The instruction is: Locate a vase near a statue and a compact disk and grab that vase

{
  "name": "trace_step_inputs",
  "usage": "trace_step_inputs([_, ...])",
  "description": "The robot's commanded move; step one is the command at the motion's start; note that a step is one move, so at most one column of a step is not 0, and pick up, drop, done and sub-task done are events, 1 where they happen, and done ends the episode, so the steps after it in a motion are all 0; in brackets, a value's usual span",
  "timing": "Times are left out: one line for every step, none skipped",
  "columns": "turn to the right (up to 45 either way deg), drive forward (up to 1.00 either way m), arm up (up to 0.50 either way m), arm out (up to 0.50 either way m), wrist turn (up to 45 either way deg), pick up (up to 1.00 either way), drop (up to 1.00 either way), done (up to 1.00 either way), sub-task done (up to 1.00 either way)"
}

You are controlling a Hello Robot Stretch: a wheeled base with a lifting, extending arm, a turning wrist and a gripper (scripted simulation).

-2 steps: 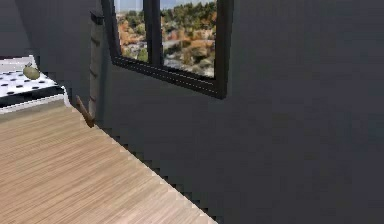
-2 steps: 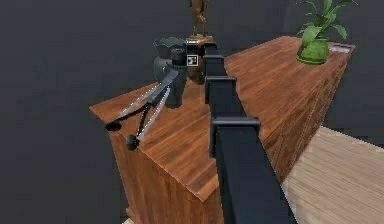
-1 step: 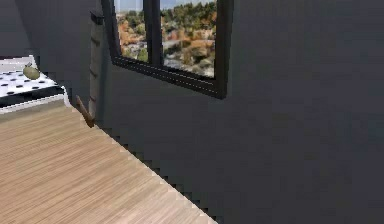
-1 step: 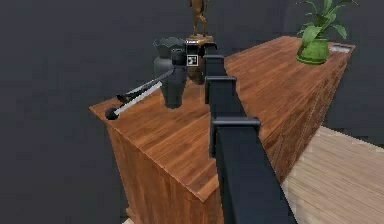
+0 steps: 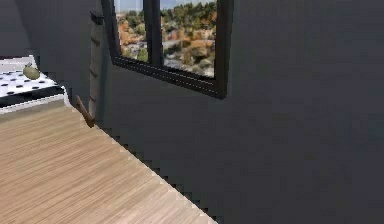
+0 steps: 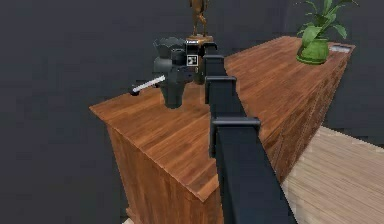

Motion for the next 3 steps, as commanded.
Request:
trace_step_inputs([0.0, 0.0, 0.0, 0.0, 30.0, 0.0, 0.0, 0.0, 0.0])
trace_step_inputs([0.0, 0.0, 0.0, 0.0, 0.0, 1.0, 0.0, 0.0, 0.0])
trace_step_inputs([0.0, 0.0, 0.0, 0.0, 0.0, 0.0, 0.0, 1.0, 0.0])
